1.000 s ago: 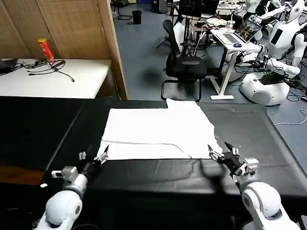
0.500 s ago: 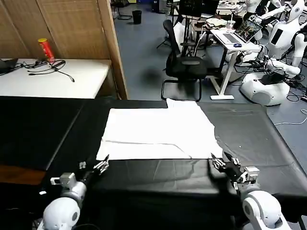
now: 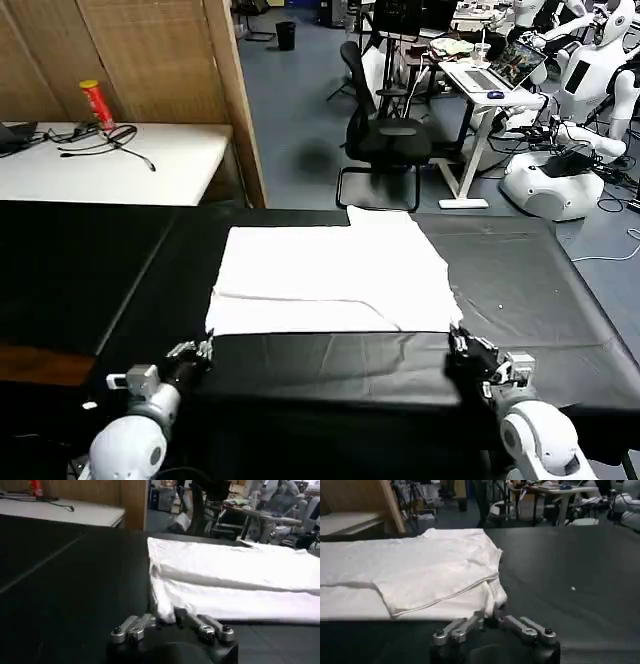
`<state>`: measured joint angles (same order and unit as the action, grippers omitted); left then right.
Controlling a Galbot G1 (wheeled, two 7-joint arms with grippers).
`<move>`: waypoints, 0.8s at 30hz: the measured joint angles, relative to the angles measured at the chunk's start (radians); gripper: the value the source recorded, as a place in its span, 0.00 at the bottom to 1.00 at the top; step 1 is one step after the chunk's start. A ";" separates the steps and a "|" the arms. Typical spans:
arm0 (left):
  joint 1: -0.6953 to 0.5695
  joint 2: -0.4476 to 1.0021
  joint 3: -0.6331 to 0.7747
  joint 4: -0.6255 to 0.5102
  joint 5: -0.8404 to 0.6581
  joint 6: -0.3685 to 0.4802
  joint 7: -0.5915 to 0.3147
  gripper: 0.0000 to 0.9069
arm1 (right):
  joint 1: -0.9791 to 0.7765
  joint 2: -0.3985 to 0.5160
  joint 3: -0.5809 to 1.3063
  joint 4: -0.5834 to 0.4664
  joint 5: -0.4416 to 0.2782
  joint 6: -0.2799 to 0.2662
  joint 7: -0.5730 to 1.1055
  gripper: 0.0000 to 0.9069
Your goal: Fold and organize the clothes.
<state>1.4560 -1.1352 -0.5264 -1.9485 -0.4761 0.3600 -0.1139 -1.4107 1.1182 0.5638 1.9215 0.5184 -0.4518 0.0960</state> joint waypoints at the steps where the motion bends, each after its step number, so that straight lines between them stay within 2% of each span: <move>1: 0.006 0.005 -0.001 -0.006 0.014 0.004 -0.002 0.00 | -0.009 -0.001 0.002 0.013 0.001 -0.016 0.012 0.04; 9: 0.087 0.057 -0.026 -0.087 0.121 0.021 -0.015 0.00 | -0.111 -0.003 0.025 0.127 -0.007 -0.092 0.064 0.04; 14: 0.174 0.076 -0.055 -0.148 0.143 0.026 -0.017 0.00 | -0.185 0.000 0.034 0.199 -0.039 -0.133 0.085 0.04; 22: 0.284 0.079 -0.091 -0.186 0.152 0.019 -0.023 0.00 | -0.253 0.024 0.027 0.269 -0.086 -0.149 0.105 0.04; 23: 0.290 0.077 -0.093 -0.191 0.148 0.021 -0.031 0.84 | -0.261 0.025 0.029 0.278 -0.088 -0.149 0.102 0.17; 24: 0.296 0.077 -0.093 -0.195 0.146 0.023 -0.034 0.97 | -0.267 0.025 0.031 0.284 -0.088 -0.151 0.099 0.97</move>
<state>1.7519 -1.0586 -0.6194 -2.1439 -0.3301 0.3830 -0.1477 -1.6775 1.1429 0.5947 2.2059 0.4302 -0.6027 0.1953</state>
